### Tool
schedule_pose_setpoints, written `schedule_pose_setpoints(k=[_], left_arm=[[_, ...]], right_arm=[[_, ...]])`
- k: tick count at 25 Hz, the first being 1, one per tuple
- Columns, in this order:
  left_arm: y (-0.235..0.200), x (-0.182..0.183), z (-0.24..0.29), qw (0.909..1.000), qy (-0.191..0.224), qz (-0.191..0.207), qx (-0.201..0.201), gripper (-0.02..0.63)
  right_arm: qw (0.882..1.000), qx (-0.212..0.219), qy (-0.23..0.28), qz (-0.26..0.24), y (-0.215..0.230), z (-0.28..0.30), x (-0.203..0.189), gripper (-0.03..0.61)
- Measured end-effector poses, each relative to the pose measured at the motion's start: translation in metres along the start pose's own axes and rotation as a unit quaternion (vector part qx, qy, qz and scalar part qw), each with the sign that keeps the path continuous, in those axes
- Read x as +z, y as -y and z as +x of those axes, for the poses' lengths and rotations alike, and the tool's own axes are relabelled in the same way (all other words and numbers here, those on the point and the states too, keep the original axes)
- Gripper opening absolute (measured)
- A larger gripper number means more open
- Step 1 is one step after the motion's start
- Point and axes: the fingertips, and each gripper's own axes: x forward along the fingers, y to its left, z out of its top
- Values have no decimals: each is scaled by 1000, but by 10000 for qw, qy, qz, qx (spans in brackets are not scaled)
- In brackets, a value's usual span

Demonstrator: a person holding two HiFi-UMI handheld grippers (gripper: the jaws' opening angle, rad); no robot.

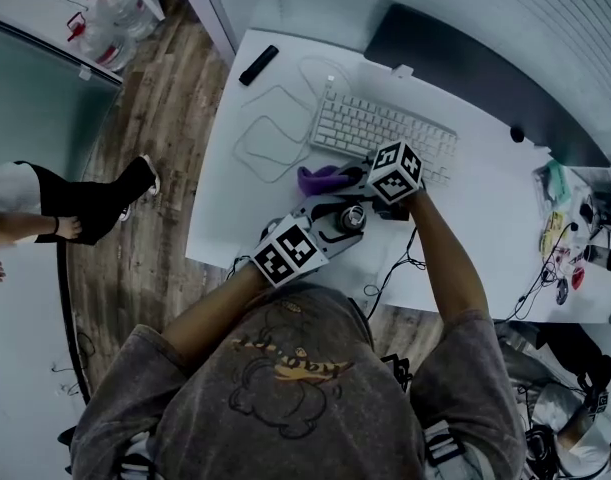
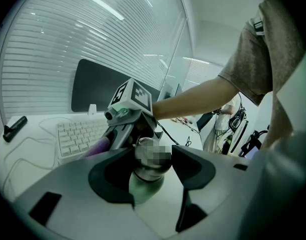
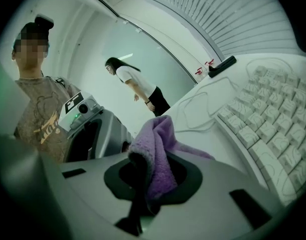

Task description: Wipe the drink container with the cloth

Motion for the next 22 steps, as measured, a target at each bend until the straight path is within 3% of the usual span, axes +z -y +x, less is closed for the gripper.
schedule_pose_setpoints(k=[22], left_arm=[[0,-3,-1,10000,-7,59,-70,253]], right_arm=[[9924,-635,918,526,1,-41,-11,51]])
